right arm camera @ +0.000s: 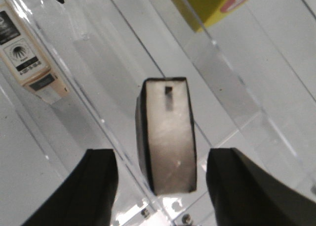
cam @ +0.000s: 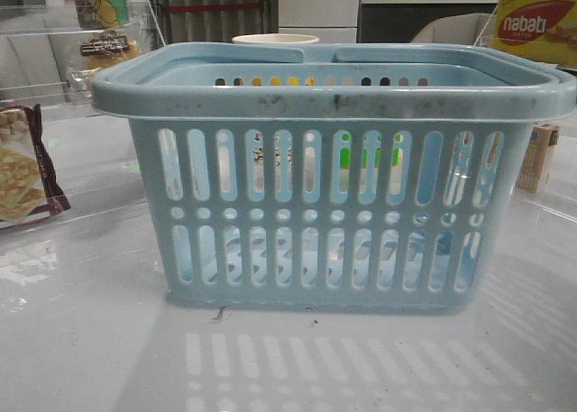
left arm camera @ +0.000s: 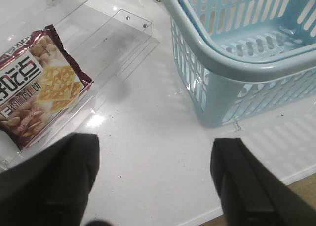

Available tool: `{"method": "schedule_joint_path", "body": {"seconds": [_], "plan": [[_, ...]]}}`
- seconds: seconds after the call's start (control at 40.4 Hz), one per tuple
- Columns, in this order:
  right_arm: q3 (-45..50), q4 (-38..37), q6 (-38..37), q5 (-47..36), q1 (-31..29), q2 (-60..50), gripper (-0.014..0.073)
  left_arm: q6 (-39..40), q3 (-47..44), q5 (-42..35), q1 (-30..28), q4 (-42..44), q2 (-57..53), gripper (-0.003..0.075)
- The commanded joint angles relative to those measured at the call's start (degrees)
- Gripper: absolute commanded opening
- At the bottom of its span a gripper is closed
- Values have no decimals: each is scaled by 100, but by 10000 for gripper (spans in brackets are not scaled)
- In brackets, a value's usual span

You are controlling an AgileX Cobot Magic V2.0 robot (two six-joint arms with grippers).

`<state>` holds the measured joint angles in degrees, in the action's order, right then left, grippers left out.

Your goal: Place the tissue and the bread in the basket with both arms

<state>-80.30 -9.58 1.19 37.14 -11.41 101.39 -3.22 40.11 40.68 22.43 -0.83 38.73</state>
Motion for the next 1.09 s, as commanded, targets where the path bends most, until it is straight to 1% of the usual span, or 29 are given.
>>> {"method": "schedule_joint_path", "body": {"seconds": [0.0,0.173,0.248,0.471,0.595,0.669,0.793,0.942,1.066], "plan": [[-225,-158,44,-542,-24,-184,397,-4,173,-453,37,-32,11,529],[-236,-158,44,-753,-24,-179,262,-4,173,-453,37,-32,11,529],[-236,-125,39,-740,-24,-244,228,-4,173,-453,37,-32,11,529],[-236,224,39,-555,53,-839,223,-4,173,-453,37,-32,11,529],[-236,485,39,-484,306,-1409,223,-4,173,-453,37,-32,11,529],[-236,520,39,-404,558,-1742,223,-4,173,-453,37,-32,11,529],[-236,633,39,-278,1169,-2215,223,-4,173,-453,37,-32,11,529],[-230,647,39,-271,2148,-2373,223,-4,173,-453,37,-32,11,529],[-120,830,39,-275,2997,-2263,223,-4,173,-453,37,-32,11,529]]}}
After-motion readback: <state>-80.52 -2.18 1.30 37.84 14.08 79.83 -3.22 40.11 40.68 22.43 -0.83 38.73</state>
